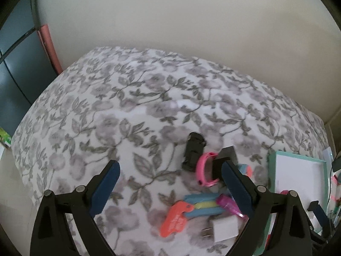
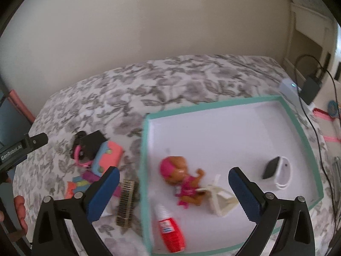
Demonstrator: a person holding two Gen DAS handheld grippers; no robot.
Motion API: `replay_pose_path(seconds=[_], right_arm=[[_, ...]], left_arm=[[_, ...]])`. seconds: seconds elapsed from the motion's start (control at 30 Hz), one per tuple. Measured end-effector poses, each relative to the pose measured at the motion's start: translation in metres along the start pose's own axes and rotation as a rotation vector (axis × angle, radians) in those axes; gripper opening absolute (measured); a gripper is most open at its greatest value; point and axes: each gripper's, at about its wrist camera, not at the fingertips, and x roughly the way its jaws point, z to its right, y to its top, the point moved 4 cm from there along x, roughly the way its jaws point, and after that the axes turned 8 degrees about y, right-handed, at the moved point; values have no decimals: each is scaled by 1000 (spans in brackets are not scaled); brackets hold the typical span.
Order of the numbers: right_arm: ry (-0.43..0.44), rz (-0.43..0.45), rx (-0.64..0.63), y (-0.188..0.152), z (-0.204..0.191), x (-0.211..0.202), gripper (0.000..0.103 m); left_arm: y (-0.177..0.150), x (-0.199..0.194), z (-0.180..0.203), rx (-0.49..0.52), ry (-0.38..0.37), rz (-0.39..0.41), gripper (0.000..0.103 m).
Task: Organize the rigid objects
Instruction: 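Return both grippers to the pile and position the right gripper over the white cube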
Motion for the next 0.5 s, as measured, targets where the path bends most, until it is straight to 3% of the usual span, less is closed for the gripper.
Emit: replay_pose_path(seconds=[0.1, 0.23, 0.5], right_arm=[[28, -13, -40, -3, -19, 5, 103], [63, -45, -103, -10, -44, 14, 103], [121, -125, -190, -27, -78, 36, 102]], left_arm=[[-3, 5, -11, -10, 16, -38, 96], [-12, 11, -19, -42, -16, -96, 96], [-35, 31, -13, -20, -40, -229, 96]])
